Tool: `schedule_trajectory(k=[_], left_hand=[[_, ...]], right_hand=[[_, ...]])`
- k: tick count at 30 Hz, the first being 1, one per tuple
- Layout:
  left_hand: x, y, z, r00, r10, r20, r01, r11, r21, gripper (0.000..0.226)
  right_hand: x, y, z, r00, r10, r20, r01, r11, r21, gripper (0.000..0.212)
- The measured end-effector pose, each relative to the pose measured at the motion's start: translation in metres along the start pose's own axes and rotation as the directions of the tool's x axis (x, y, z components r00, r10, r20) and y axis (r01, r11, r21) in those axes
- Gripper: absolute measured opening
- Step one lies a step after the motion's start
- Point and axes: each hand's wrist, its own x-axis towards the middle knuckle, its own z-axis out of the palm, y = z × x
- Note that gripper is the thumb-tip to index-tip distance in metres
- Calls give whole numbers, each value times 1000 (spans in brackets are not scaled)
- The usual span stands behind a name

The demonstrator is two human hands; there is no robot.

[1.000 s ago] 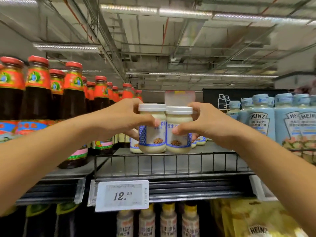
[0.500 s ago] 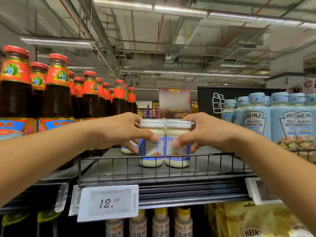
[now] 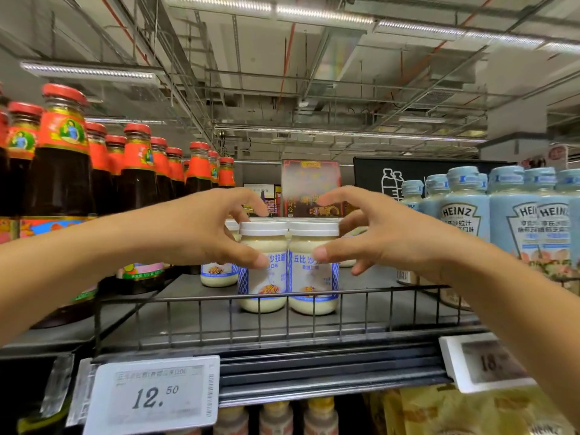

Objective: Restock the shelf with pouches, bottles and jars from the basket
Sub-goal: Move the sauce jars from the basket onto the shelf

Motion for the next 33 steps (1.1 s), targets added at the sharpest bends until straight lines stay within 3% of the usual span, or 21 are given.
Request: schedule_trajectory(k=[5,27,33], left_hand=[[3,0,2,998,58,-23,-55,991,119,58],[62,-3,31,976,215,-32,-177,872,457,69],[79,0,34,982,186,15,-161,803,574,67]], right_hand=[[1,0,3,997,-74,5,74,996,-48,46],[36,28,-15,998,41,-39,-51,948,-314,54],[55,33,-15,996,86,-34,-93,915,-392,58]])
